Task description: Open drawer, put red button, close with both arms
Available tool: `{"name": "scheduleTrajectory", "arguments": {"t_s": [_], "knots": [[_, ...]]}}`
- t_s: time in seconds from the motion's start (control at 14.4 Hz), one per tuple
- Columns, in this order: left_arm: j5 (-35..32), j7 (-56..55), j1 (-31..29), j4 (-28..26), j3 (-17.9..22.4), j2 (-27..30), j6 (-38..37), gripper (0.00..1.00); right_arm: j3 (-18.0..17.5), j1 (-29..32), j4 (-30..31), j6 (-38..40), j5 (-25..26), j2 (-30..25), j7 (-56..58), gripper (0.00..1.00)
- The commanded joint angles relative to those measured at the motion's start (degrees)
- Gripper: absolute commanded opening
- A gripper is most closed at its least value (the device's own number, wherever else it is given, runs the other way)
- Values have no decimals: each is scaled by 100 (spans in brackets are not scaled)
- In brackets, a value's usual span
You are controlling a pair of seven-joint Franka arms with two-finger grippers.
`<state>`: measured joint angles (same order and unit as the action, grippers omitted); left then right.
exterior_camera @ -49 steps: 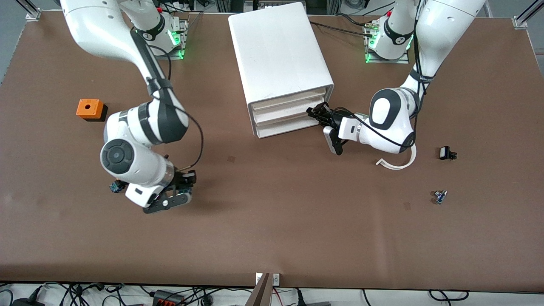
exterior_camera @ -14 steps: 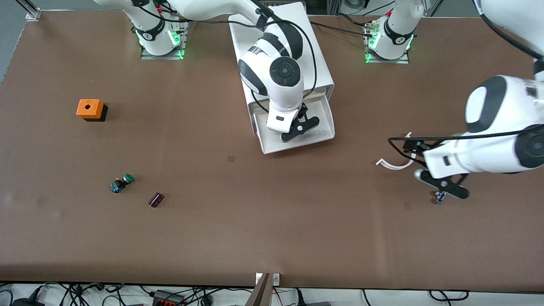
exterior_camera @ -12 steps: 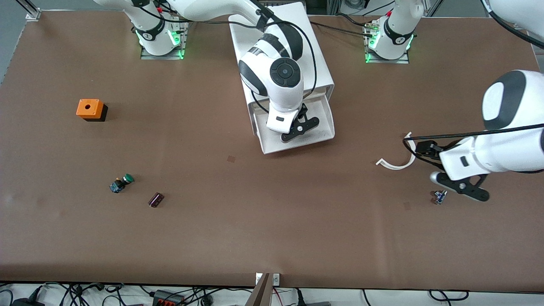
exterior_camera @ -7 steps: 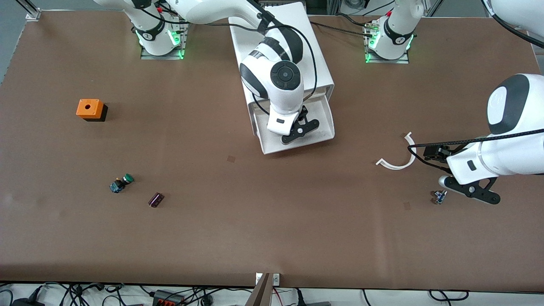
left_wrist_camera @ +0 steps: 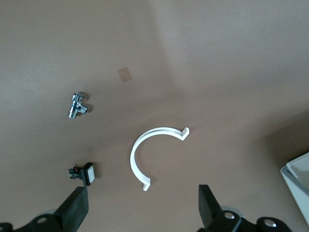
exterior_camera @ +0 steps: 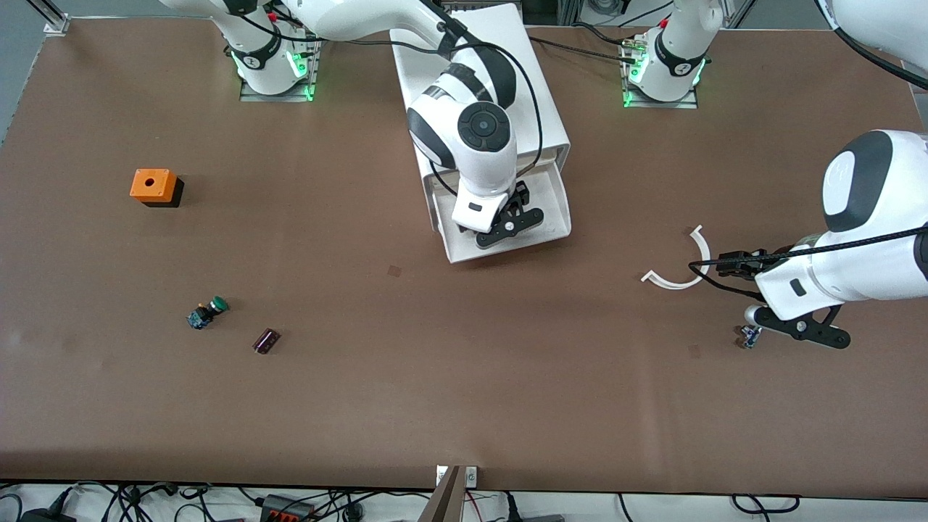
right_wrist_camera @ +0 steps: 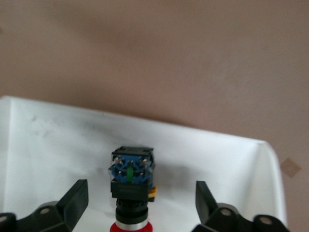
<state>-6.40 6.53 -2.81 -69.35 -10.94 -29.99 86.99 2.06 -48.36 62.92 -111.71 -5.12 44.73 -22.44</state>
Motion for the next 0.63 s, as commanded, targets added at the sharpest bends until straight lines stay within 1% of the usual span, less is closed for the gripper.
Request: {"name": "scheduleTrajectory", "arguments": {"t_s": [0.0, 0.07, 0.14, 0.21, 0.35, 0.42, 0.49, 0.56], "knots": [[-81, -458, 52, 132, -49, -60, -41, 100, 354, 274, 1, 97, 2, -394, -15, 100], [-63, -529, 70, 123, -49, -51, -33, 100, 609, 291, 9, 123, -24, -464, 20, 100], [-63, -565, 87, 115, -49, -51, -24, 100, 768, 396, 9, 123, -16, -543, 20, 100], [-54, -582, 79, 106, -57, -51, -24, 100, 831, 501, 9, 123, -33, -605, 20, 100], [-54, -583, 70, 80, -58, -51, -24, 100, 840, 905, 62, 175, 10, -737, 29, 100], [-54, -583, 87, 79, -58, -51, -15, 100, 840, 1116, 132, 420, 11, -807, 81, 100], [-46, -583, 96, 79, -58, -51, -15, 100, 840, 1335, 237, 666, 19, -851, 247, 100], [-37, -591, 96, 79, -58, -51, -6, 100, 840, 1564, 429, 729, 11, -956, 675, 100]]}}
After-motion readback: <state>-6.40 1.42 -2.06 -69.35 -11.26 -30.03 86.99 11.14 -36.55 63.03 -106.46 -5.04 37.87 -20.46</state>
